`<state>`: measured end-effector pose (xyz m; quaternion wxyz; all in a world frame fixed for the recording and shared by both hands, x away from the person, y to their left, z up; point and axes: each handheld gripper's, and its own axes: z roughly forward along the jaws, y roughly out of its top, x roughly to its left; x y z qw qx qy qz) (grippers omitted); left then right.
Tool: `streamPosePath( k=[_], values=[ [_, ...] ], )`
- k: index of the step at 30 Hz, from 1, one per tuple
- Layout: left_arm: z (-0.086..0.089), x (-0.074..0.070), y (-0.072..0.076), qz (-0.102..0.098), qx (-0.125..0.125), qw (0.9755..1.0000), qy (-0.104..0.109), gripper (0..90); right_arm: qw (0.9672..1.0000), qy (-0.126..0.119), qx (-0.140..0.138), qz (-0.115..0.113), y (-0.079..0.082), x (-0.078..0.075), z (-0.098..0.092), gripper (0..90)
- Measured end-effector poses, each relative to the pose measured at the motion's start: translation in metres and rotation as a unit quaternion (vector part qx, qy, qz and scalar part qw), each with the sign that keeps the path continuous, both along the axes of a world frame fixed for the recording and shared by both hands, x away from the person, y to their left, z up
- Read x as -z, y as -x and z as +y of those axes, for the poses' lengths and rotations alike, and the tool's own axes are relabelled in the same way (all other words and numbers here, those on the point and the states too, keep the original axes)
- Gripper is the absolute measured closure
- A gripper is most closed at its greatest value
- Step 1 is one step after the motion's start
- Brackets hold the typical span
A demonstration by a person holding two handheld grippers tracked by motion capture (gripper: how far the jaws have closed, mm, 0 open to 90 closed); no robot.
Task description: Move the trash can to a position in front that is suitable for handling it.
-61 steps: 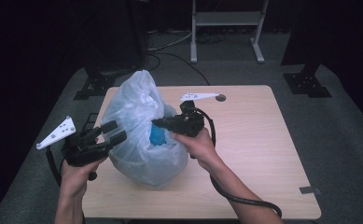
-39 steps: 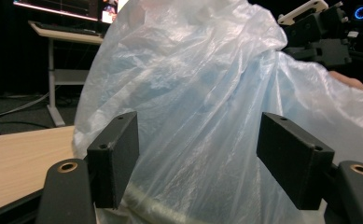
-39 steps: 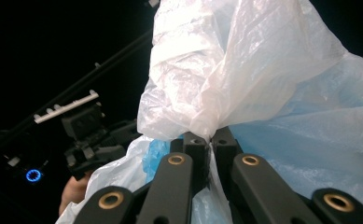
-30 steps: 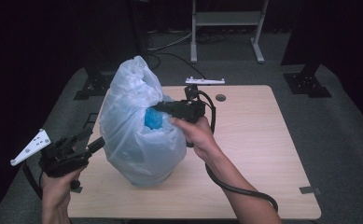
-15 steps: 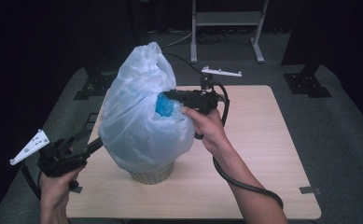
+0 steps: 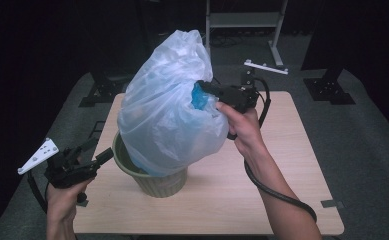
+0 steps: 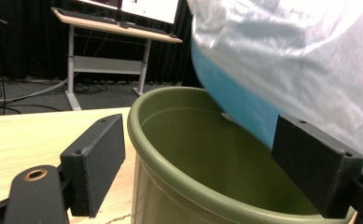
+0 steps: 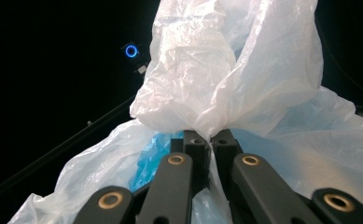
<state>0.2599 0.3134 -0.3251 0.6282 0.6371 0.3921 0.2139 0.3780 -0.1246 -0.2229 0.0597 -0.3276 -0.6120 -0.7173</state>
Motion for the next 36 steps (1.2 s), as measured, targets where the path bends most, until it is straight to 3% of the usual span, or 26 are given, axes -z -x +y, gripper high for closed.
streamPosePath(
  k=[17,24,36],
  values=[
    [-0.003,0.002,-0.004,0.009,-0.002,0.9999,-0.007,16.2,0.9981,-0.001,0.061,-0.004,0.001,-0.011,-0.060,88.2],
    [-0.004,0.004,-0.005,0.011,-0.003,0.9999,-0.010,16.2,0.9956,0.007,0.093,0.006,-0.001,-0.004,-0.087,88.3],
    [-0.006,0.007,-0.008,0.013,0.001,0.9998,-0.012,16.1,0.9926,0.017,0.118,0.022,0.000,0.012,-0.117,88.2]
  ],
)
